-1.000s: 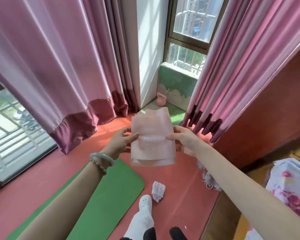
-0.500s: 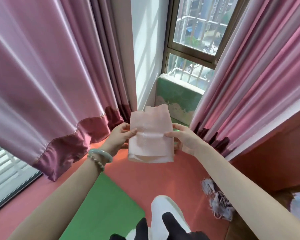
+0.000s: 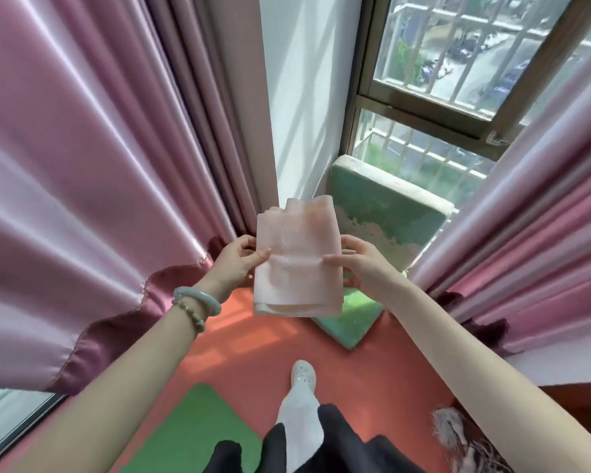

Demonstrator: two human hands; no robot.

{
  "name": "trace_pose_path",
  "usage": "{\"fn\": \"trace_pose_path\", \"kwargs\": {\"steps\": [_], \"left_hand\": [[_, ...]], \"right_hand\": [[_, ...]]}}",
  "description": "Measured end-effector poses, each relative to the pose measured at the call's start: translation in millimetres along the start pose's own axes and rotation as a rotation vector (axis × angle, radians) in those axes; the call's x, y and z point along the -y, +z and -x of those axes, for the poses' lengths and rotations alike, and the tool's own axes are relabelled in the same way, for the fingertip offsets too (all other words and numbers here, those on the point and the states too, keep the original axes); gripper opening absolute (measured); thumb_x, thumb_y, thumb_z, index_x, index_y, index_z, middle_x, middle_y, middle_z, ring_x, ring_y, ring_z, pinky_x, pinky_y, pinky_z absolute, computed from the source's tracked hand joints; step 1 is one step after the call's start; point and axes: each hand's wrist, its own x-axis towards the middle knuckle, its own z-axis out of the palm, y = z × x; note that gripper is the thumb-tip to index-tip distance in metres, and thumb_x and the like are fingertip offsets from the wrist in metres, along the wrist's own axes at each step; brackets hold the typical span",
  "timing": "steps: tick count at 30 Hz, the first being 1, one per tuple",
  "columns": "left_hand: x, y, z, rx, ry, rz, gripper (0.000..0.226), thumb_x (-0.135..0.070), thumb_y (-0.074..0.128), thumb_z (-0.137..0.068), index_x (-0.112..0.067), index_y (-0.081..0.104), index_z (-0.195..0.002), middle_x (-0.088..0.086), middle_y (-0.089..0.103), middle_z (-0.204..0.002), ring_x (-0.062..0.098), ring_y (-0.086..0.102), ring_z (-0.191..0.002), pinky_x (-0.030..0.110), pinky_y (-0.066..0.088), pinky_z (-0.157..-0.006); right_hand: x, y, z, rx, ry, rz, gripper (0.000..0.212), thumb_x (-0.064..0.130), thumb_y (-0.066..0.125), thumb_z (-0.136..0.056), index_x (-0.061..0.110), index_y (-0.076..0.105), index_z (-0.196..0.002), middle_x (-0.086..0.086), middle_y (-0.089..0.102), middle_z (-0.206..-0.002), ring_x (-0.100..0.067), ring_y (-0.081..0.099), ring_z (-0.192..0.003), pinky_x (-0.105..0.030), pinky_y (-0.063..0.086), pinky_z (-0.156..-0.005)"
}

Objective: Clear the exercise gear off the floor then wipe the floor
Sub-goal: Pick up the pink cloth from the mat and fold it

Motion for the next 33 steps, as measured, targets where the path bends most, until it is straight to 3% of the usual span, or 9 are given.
{"fn": "trace_pose_path", "kwargs": {"steps": [4,7,12,16,19,24,27,30,33], "left_hand": [[-24.1,-10.0,-79.9,-0.010,0.004,-0.067,0.012,-0.020,0.064,-0.088,-0.013,0.056,-0.094,0.009,0.064,-0.084,0.028,0.059,-0.079,0.034,0.046,-0.061],[-35.9,-15.2,-121.5,0.071,-0.079,-0.022,0.016,-0.027,0.067,-0.084,-0.018,0.056,-0.093,0.003,0.064,-0.083,0.022,0.059,-0.075,0.034,0.044,-0.063],[-41.3,-18.4,-176.2,0.228,-0.195,-0.035,0.042,-0.009,0.071,-0.065,-0.014,0.054,-0.103,0.004,0.062,-0.094,0.016,0.063,-0.084,0.027,0.054,-0.061],[-22.2,-15.6,-222.5,0.251,-0.226,-0.119,0.039,-0.007,0.064,-0.063,-0.015,0.052,-0.099,0.009,0.059,-0.096,0.017,0.060,-0.082,0.027,0.054,-0.058],[5.0,-20.2,-261.0,0.283,-0.271,-0.212,0.035,-0.011,0.063,-0.064,-0.012,0.050,-0.097,0.014,0.059,-0.098,0.023,0.061,-0.084,0.040,0.054,-0.069],[56.1,-37.6,-349.3,0.392,-0.296,-0.423,0.026,0.006,0.059,-0.082,-0.015,0.047,-0.090,0.009,0.058,-0.084,0.015,0.056,-0.064,0.022,0.046,-0.044],[103.5,-38.8,-401.2,0.427,-0.279,-0.531,0.028,0.010,0.055,-0.084,-0.016,0.047,-0.090,0.005,0.058,-0.080,0.012,0.052,-0.061,0.018,0.042,-0.045],[170.3,-35.8,-443.2,0.437,-0.274,-0.622,0.026,0.009,0.058,-0.081,-0.012,0.049,-0.094,0.002,0.059,-0.079,0.015,0.056,-0.070,0.017,0.044,-0.055],[244.2,-25.3,-479.6,0.412,-0.253,-0.651,0.020,-0.009,0.064,-0.077,-0.021,0.049,-0.083,0.000,0.059,-0.073,0.019,0.053,-0.067,0.030,0.042,-0.062]], "right_hand": [[24.9,-12.8,-73.3,-0.034,0.021,0.000,0.024,0.001,0.064,-0.082,0.016,0.060,-0.100,-0.011,0.065,-0.091,-0.018,0.065,-0.077,-0.030,0.049,-0.059],[34.8,-21.7,-113.6,-0.075,0.038,0.036,0.028,0.001,0.063,-0.082,0.011,0.057,-0.108,-0.014,0.064,-0.097,-0.021,0.064,-0.080,-0.031,0.049,-0.061],[29.2,-39.8,-163.8,-0.136,0.088,0.031,0.025,0.003,0.063,-0.082,0.016,0.059,-0.103,-0.011,0.066,-0.096,-0.023,0.065,-0.083,-0.038,0.053,-0.066],[7.1,-43.2,-199.9,-0.231,0.173,-0.019,0.028,0.002,0.061,-0.081,0.013,0.059,-0.106,-0.009,0.064,-0.096,-0.023,0.063,-0.085,-0.048,0.053,-0.072],[-25.5,-44.2,-230.6,-0.304,0.243,-0.081,0.028,-0.001,0.060,-0.081,0.012,0.060,-0.106,-0.005,0.064,-0.101,-0.020,0.062,-0.087,-0.042,0.051,-0.071],[-93.6,-39.1,-298.2,-0.378,0.347,-0.220,0.028,-0.005,0.056,-0.085,0.013,0.056,-0.106,-0.005,0.062,-0.097,-0.017,0.062,-0.079,-0.034,0.052,-0.067],[-143.2,-40.4,-340.4,-0.446,0.391,-0.285,0.027,-0.003,0.056,-0.086,0.014,0.056,-0.107,-0.006,0.062,-0.097,-0.015,0.063,-0.077,-0.031,0.053,-0.064],[-203.0,-47.3,-380.2,-0.513,0.434,-0.285,0.027,-0.005,0.057,-0.084,0.014,0.057,-0.103,-0.014,0.062,-0.098,-0.025,0.062,-0.081,-0.042,0.054,-0.072],[-266.4,-58.7,-419.7,-0.569,0.462,-0.287,0.028,-0.005,0.060,-0.083,0.009,0.057,-0.107,-0.012,0.063,-0.090,-0.029,0.062,-0.084,-0.050,0.053,-0.081]]}}
